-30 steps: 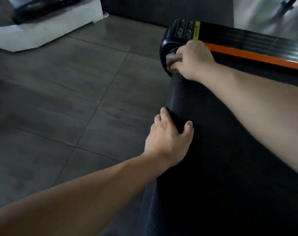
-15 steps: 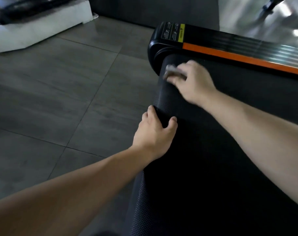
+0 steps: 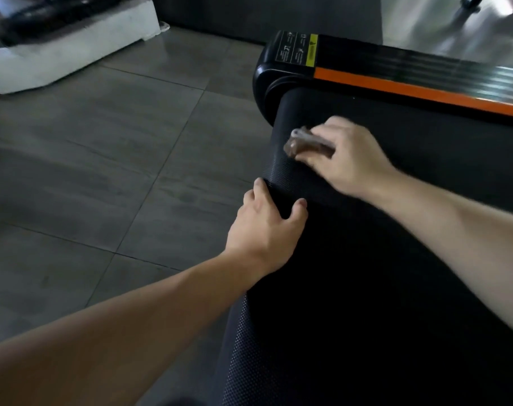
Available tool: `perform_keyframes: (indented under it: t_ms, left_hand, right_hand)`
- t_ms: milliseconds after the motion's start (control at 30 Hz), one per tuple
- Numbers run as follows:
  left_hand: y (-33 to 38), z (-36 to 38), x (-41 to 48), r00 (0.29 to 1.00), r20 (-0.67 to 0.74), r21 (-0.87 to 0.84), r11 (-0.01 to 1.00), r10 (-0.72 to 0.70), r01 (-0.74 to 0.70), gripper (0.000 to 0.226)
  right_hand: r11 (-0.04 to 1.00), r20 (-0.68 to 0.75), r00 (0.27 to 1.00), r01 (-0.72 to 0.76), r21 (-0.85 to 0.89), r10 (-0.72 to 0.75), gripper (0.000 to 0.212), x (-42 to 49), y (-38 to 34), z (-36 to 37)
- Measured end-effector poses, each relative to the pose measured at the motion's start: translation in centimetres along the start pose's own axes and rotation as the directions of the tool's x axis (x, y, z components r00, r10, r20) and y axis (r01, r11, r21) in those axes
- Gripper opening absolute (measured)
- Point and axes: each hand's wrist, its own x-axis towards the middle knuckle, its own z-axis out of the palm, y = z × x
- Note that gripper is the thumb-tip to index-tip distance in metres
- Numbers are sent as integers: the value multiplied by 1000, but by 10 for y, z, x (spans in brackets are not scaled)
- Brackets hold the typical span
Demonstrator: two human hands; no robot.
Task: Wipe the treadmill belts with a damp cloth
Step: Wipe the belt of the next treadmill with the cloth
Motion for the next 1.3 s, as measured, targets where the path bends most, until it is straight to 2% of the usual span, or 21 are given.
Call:
perform_keyframes:
  t_ms: [33, 67, 133, 167, 233, 300, 367, 433, 500, 533, 633, 700, 767, 833, 867, 933, 1000, 1067, 1133, 1233, 1300]
  left_hand:
    - [1, 0, 0, 1000, -3, 1, 1000, -1, 1, 71]
    - [1, 0, -1, 1000, -2, 1, 1000, -2, 2, 72]
    - [1, 0, -3, 1000, 7, 2, 1000, -5, 5, 77]
    - [1, 0, -3, 1000, 8, 4, 1000, -4, 4, 78]
    - [1, 0, -1, 1000, 2, 6, 1000, 1, -1, 74]
    - [1, 0, 0, 1000, 5, 7, 1000, -2, 2, 69]
    - [2, 0, 0, 1000, 4, 3, 1000, -14, 14, 67]
    - [2, 0, -1, 1000, 7, 2, 1000, -19, 19, 65]
    - [3, 0, -2, 1000, 8, -3, 1000, -17, 17, 65]
    - [2, 0, -2, 1000, 9, -2, 1000, -15, 15, 64]
    - [3, -2, -1, 1000, 18, 0, 1000, -11, 11, 69]
    - [3, -3, -1, 1000, 12, -11, 1000, -9, 9, 66]
    - [4, -3, -3, 1000, 15, -16, 1000, -18, 19, 63]
    - [4, -2, -4, 1000, 17, -9, 1000, -22, 22, 60]
    - [4, -3, -3, 1000, 13, -3, 1000, -18, 19, 58]
    - [3, -3, -2, 1000, 5, 2, 1000, -11, 10, 56]
    - [3, -3, -1, 1000, 0, 2, 1000, -7, 7, 57]
    - [3, -3, -1, 1000, -7, -6, 1000, -6, 6, 57]
    - [3, -3, -2, 1000, -5, -18, 1000, -6, 6, 59]
    - [-1, -4, -1, 1000, 19, -50, 999, -11, 12, 70]
    - [-4, -4, 0, 1000, 26, -76, 997, -7, 9, 81]
  right_hand:
    - [998, -52, 999, -17, -60, 14, 40, 12, 15, -5]
    - [990, -118, 987, -117, -85, 107, 40, 28, 32, -10]
    - [926, -210, 908, -376, -33, 361, 32, 46, 52, -13]
    - [914, -233, 893, -405, -38, 386, 28, 47, 50, -9]
    - [958, -172, 950, -277, -77, 261, 28, 30, 28, 0]
    - [994, -62, 992, -110, 16, 111, 29, 3, 9, -2]
    - [998, -44, 997, -62, -26, 61, 28, 2, 24, -7]
    - [976, -166, 970, -194, -96, 176, 33, 28, 53, -12]
    - [896, -262, 873, -440, -62, 411, 34, 50, 69, -13]
    - [878, -277, 854, -474, -67, 440, 34, 53, 66, -7]
    - [961, -174, 949, -273, -40, 262, 34, 30, 35, 4]
    - [985, -118, 980, -166, -35, 161, 32, 17, 35, -2]
    - [958, -170, 950, -277, -79, 260, 32, 31, 56, -14]
    - [871, -206, 855, -490, -16, 477, 30, 48, 70, -23]
    - [850, -208, 832, -527, -5, 514, 29, 50, 68, -20]
    - [903, -181, 890, -430, -23, 419, 27, 36, 42, -12]
    - [971, -81, 969, -229, 63, 234, 28, 3, 15, -10]
    - [984, 35, 993, -112, 136, 108, 27, -22, 13, -18]
    - [983, -8, 986, -164, 76, 165, 26, -15, 29, -26]
    - [896, -146, 884, -440, 61, 444, 25, 0, 39, -27]
    - [928, -141, 918, -370, 36, 372, 27, -16, 11, -16]
